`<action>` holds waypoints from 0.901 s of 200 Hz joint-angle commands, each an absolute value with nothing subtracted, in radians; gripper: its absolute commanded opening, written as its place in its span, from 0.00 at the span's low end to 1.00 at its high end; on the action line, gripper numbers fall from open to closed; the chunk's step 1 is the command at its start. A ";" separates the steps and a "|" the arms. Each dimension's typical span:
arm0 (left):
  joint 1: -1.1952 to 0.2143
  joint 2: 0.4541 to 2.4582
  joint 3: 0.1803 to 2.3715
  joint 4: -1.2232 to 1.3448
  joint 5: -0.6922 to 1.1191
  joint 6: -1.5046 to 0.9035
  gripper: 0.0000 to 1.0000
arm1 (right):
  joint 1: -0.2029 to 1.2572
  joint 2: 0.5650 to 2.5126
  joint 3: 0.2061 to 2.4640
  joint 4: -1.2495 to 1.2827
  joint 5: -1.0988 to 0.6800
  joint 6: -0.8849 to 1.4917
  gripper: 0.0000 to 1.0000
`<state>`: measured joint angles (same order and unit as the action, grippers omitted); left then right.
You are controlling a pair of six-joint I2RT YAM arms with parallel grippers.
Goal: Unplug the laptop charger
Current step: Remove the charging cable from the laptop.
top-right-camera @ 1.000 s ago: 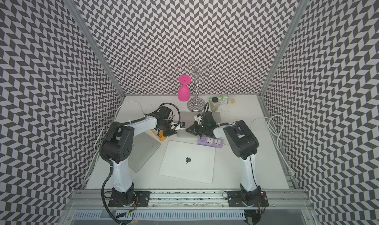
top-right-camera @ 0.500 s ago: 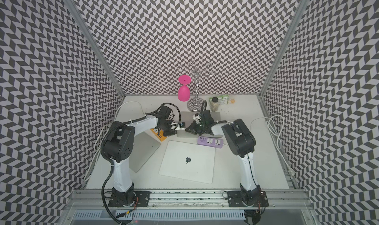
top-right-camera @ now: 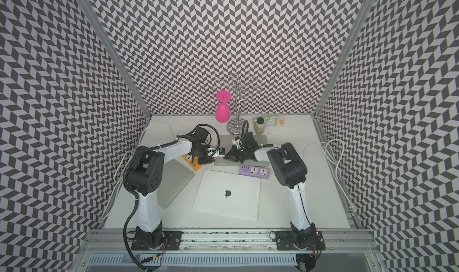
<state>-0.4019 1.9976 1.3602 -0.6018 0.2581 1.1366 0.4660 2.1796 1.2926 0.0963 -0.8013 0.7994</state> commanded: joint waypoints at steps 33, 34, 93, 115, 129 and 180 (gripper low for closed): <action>-0.430 2.040 1.387 -0.576 0.224 1.157 0.07 | 0.463 2.217 1.290 0.050 -0.770 0.769 0.00; -0.431 2.040 1.388 -0.576 0.224 1.157 0.07 | 0.463 2.217 1.291 0.050 -0.769 0.769 0.00; -0.431 2.042 1.400 -0.584 0.218 1.151 0.15 | 0.459 2.220 1.292 0.046 -0.770 0.760 0.00; -0.430 2.042 1.407 -0.587 0.222 1.150 0.16 | 0.458 2.220 1.291 0.046 -0.770 0.758 0.00; -0.431 2.046 1.413 -0.590 0.222 1.147 0.18 | 0.458 2.220 1.292 0.046 -0.772 0.756 0.00; -0.431 2.057 1.426 -0.601 0.214 1.146 0.02 | 0.453 2.226 1.291 0.041 -0.772 0.750 0.00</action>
